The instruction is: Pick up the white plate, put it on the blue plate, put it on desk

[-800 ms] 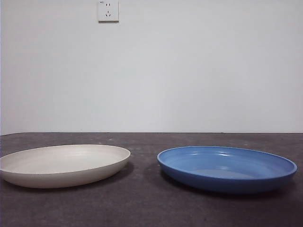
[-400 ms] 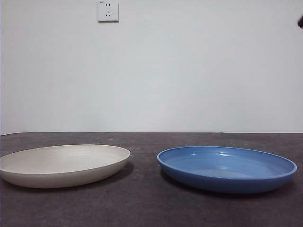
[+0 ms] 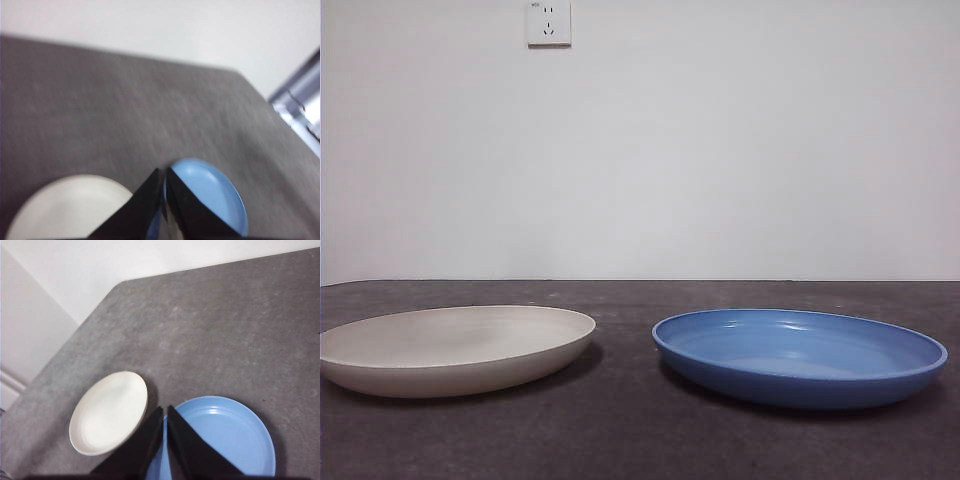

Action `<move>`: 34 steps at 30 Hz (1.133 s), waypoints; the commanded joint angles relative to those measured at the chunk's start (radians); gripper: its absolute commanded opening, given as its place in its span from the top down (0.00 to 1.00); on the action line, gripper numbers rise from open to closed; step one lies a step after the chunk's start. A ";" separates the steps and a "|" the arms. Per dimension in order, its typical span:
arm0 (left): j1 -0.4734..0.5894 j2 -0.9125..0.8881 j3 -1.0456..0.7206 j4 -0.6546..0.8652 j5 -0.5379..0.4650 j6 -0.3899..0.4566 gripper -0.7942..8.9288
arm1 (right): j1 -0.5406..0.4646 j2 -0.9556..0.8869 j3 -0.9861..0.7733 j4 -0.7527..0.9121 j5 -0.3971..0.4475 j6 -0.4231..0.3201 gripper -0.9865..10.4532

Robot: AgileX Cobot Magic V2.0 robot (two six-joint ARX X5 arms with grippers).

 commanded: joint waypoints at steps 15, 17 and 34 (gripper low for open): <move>-0.042 0.032 0.048 -0.057 0.011 0.085 0.59 | 0.002 0.005 0.041 -0.051 -0.019 -0.089 0.60; -0.042 0.032 0.048 -0.056 0.011 0.085 0.42 | 0.002 0.005 0.041 -0.052 -0.019 -0.089 0.47; -0.016 0.048 0.048 -0.151 0.010 0.073 0.28 | 0.002 0.005 0.041 -0.056 -0.021 -0.087 0.42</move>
